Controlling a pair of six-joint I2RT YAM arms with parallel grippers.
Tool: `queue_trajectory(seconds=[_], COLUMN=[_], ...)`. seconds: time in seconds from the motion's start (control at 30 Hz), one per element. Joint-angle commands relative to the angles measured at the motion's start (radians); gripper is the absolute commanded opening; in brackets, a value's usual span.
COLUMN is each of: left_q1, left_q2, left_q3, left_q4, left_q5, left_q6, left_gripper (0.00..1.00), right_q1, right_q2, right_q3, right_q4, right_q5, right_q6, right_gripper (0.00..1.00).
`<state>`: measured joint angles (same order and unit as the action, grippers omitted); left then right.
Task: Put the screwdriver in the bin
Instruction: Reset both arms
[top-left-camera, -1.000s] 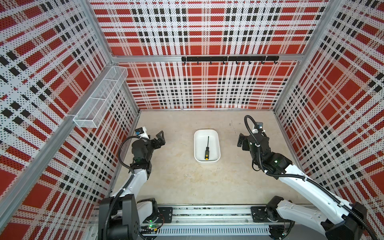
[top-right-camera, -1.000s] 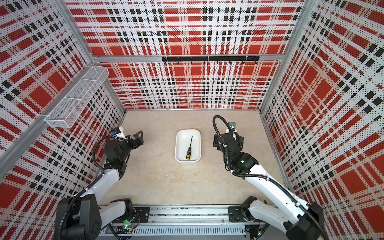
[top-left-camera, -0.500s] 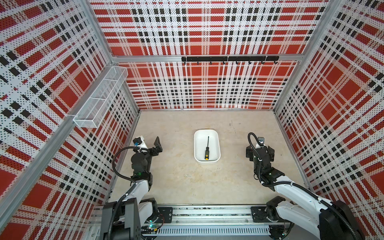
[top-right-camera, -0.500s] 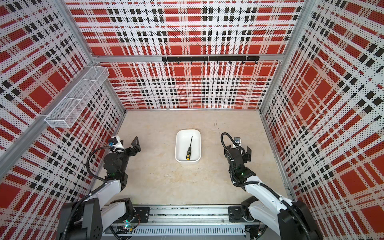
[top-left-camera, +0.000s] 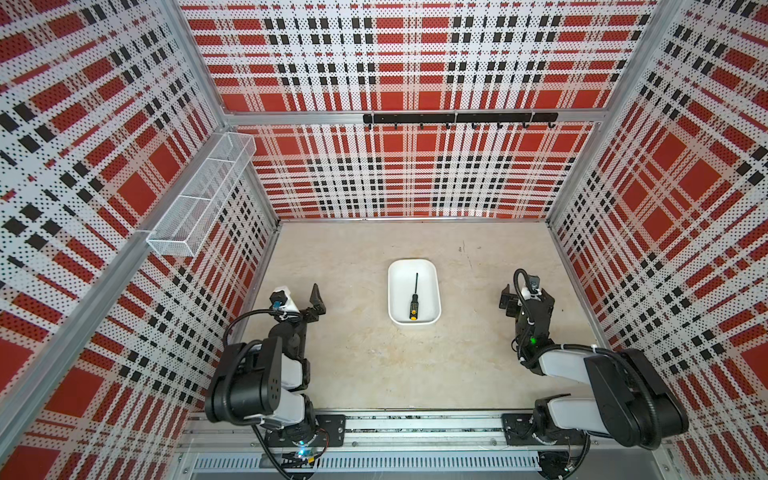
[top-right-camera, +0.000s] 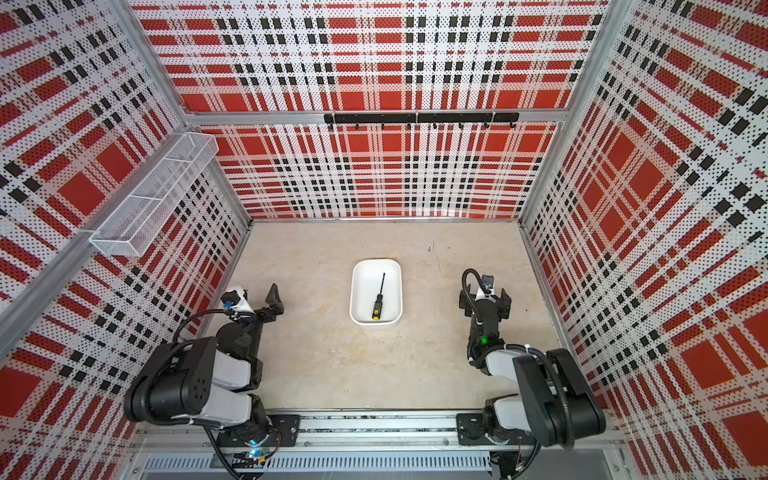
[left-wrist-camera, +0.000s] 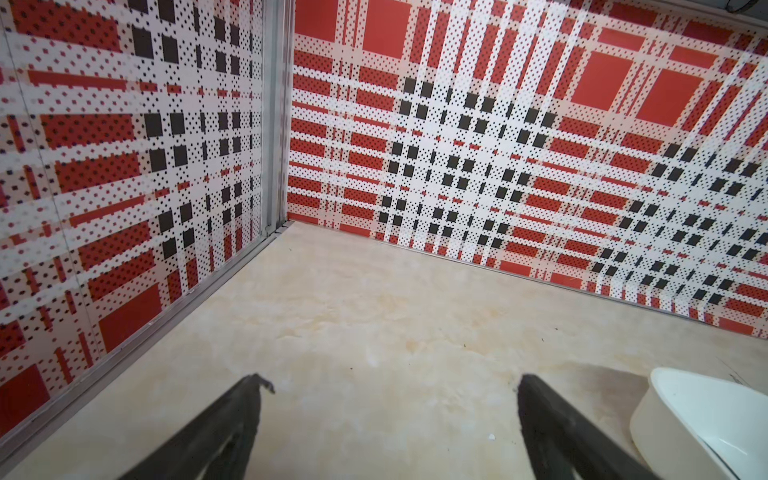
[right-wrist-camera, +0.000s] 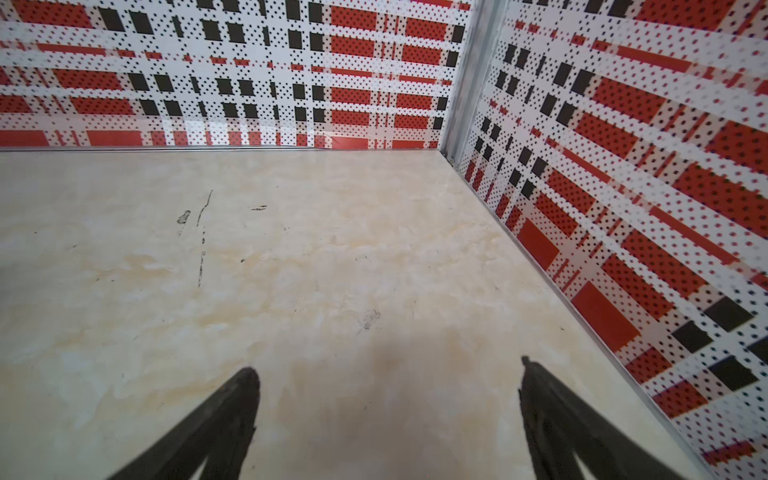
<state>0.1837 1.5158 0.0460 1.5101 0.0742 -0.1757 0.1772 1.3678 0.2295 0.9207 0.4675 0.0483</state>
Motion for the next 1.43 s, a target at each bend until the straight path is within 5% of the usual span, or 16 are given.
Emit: queue_trajectory(seconds=[0.0, 0.37, 0.73, 1.4], left_q1=[-0.004, -0.099, -0.172, -0.170], left_q2=[0.008, 0.070, 0.059, 0.060], left_q3=[-0.005, 0.055, 0.158, 0.160], left_q4=[0.174, 0.113, -0.102, -0.102], left_q5=[-0.001, -0.052, -0.273, -0.267], left_q6=[0.007, 0.107, 0.127, 0.128], left_gripper=[0.98, 0.98, 0.98, 0.98], right_q1=[-0.035, -0.085, -0.110, -0.110], right_q2=[0.050, 0.225, 0.208, 0.206], right_q3=[-0.002, 0.016, 0.052, 0.052], right_q4=[0.226, 0.367, 0.263, 0.260], right_q5=[-0.082, -0.186, -0.212, -0.217], right_q6=[-0.028, -0.019, 0.015, 0.015], right_gripper=[1.00, 1.00, 1.00, 1.00])
